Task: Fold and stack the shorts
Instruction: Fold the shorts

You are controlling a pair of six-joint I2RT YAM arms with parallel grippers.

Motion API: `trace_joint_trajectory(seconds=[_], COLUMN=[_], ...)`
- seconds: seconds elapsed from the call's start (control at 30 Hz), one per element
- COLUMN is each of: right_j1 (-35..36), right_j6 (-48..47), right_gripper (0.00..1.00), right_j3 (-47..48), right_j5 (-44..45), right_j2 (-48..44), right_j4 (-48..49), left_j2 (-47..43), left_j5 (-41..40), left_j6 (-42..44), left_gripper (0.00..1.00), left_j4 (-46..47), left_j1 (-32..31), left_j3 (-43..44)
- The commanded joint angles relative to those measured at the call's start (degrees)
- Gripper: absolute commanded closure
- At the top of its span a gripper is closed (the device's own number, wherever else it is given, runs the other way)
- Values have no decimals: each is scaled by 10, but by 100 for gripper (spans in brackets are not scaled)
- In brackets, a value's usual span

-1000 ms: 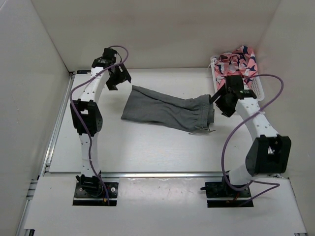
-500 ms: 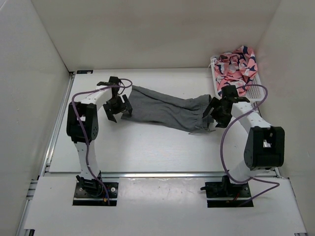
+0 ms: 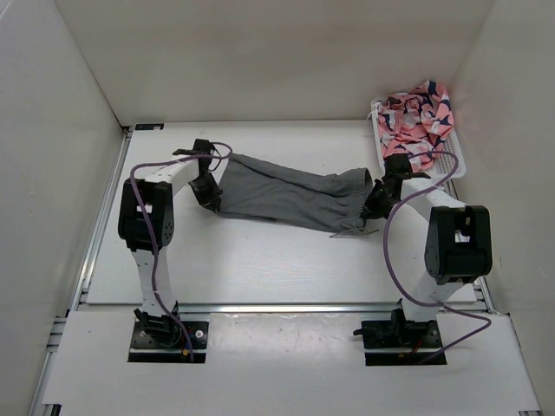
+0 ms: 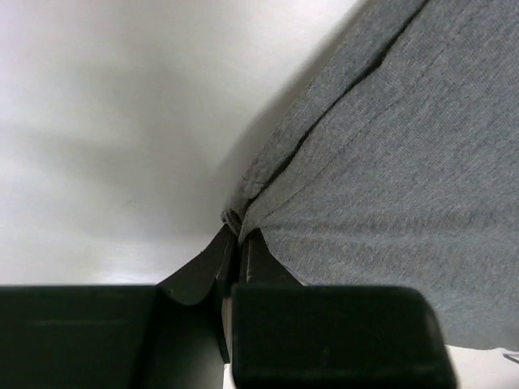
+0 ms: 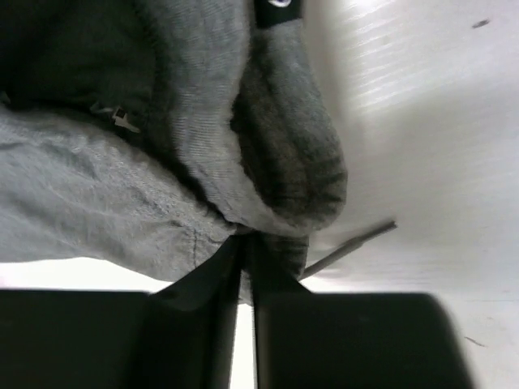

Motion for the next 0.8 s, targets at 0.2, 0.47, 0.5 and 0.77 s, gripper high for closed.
trace_joint_trajectory(seconds=[0.2, 0.47, 0.5, 0.77], right_j1=[31, 68, 68, 68], right_j6=[-25, -61, -66, -56], right_gripper=[93, 20, 16, 13], right_j3=[-77, -77, -71, -64], right_j5=[-62, -2, 4, -78], right_j2=[-80, -162, -162, -117], right_j4=[-10, -47, -47, 66], left_j2=[-200, -205, -198, -187], left_j5=[-64, -64, -64, -64], left_j6=[-21, -14, -14, -19], left_gripper=[90, 90, 90, 90], left_j4=[-1, -1, -1, -1], left_j1=[78, 83, 83, 60], left_j3=[-170, -165, -165, -146])
